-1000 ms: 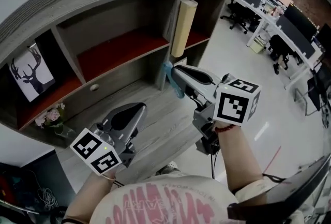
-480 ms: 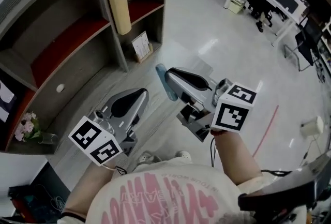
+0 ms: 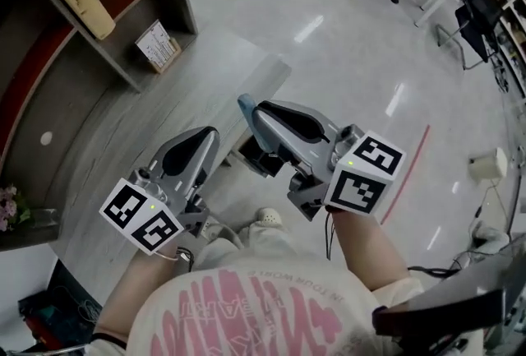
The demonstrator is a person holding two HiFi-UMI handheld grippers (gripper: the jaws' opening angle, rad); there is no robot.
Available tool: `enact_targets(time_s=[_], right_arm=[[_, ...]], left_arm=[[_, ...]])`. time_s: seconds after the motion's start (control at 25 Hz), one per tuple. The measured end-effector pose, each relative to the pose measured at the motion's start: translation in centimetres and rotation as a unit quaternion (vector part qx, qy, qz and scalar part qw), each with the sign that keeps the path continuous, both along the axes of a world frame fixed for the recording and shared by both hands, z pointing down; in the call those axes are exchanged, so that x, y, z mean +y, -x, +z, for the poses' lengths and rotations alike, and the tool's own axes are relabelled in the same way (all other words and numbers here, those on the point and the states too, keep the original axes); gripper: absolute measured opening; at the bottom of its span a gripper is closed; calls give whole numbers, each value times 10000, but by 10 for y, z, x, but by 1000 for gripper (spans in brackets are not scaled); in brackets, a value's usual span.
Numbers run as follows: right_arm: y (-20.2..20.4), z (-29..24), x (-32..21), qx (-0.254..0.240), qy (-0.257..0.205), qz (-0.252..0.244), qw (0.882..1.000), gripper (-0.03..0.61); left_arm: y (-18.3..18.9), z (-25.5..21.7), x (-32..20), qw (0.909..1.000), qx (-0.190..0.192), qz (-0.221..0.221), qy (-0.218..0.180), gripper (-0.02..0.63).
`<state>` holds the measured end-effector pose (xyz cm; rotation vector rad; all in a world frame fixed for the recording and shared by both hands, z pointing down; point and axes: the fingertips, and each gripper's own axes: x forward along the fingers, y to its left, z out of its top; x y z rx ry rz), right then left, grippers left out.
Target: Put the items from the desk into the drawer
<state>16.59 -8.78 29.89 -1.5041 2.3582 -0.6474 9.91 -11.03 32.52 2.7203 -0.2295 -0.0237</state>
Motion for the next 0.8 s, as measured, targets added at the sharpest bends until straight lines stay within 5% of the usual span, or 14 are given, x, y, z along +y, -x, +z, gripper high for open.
enact_targets(time_s=[0.48,0.8], right_arm=[[-53,92,15,-73,582,-63,9983,57],[-74,169,4,207,958,9,9952,57]], left_arm=[[0,70,22,9948,-433,-799,457,20],[11,122,37,9881,-858,-884,922,20]])
